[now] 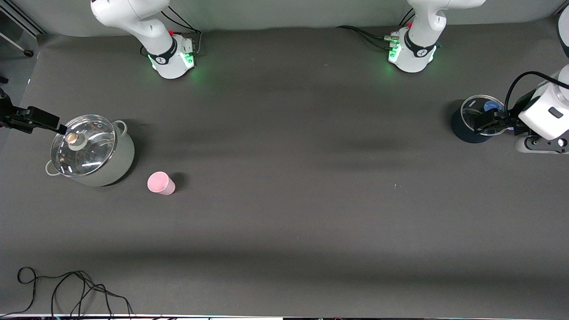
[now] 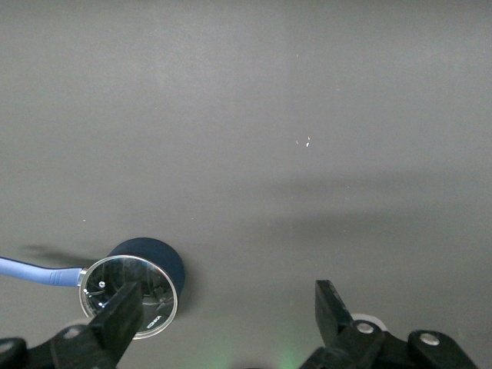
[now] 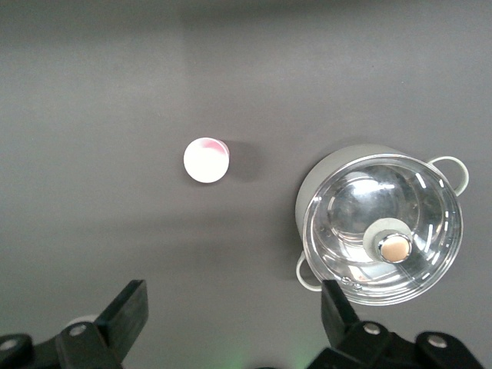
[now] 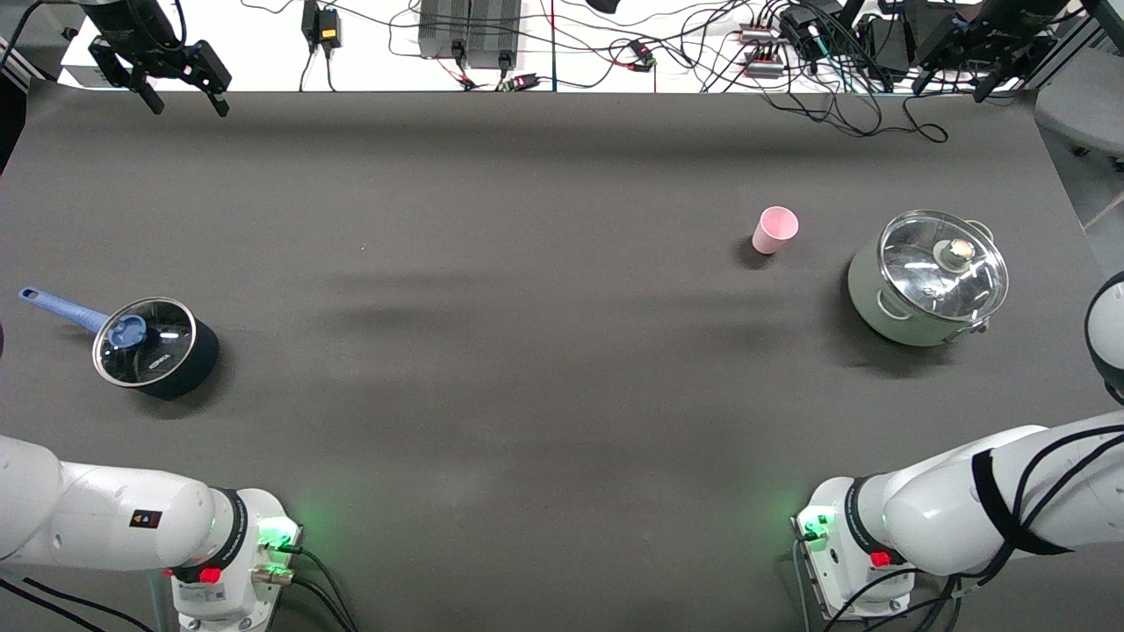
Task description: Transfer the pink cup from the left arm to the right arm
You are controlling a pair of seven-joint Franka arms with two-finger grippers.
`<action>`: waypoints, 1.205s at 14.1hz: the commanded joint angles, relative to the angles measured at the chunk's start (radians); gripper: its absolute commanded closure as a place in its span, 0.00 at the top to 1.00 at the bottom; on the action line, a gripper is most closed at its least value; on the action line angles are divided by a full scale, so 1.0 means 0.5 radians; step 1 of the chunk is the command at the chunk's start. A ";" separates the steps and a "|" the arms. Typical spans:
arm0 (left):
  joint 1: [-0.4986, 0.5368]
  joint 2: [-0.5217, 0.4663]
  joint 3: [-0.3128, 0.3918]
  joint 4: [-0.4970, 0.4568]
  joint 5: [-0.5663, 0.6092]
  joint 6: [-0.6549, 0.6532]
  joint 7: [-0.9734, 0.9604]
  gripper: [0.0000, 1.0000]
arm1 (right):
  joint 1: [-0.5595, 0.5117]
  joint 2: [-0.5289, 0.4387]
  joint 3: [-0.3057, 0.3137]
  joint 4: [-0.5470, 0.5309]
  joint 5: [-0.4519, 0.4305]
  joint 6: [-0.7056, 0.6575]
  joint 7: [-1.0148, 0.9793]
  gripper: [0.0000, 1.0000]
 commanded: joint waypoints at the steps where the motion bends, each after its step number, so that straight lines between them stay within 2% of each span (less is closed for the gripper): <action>1: -0.016 -0.027 0.006 0.001 -0.019 0.007 0.002 1.00 | 0.018 0.008 0.014 0.021 -0.030 -0.028 -0.030 1.00; 5: 0.073 -0.021 -0.077 0.010 -0.025 0.028 0.002 1.00 | -0.034 0.008 0.060 0.033 -0.030 -0.041 -0.003 1.00; 6: 0.070 -0.015 -0.077 0.007 -0.062 0.032 0.002 1.00 | -0.180 0.002 0.188 0.033 -0.030 -0.041 0.022 1.00; 7: 0.067 -0.014 -0.077 0.007 -0.083 0.032 -0.001 1.00 | -0.388 -0.001 0.411 0.027 -0.030 -0.044 0.022 1.00; 8: 0.061 -0.011 -0.074 0.007 -0.081 0.032 -0.001 1.00 | -0.530 -0.004 0.571 0.030 -0.036 -0.044 0.022 1.00; 9: 0.060 -0.008 -0.077 0.007 -0.084 0.032 -0.001 1.00 | -0.583 -0.004 0.646 0.033 -0.072 -0.044 0.022 1.00; 11: 0.060 -0.008 -0.077 0.007 -0.084 0.026 -0.001 1.00 | -0.592 -0.019 0.713 0.040 -0.213 -0.041 0.022 1.00; 17: 0.064 -0.018 -0.071 0.019 -0.047 -0.011 -0.007 1.00 | -0.623 -0.077 0.824 0.113 -0.205 -0.010 0.028 1.00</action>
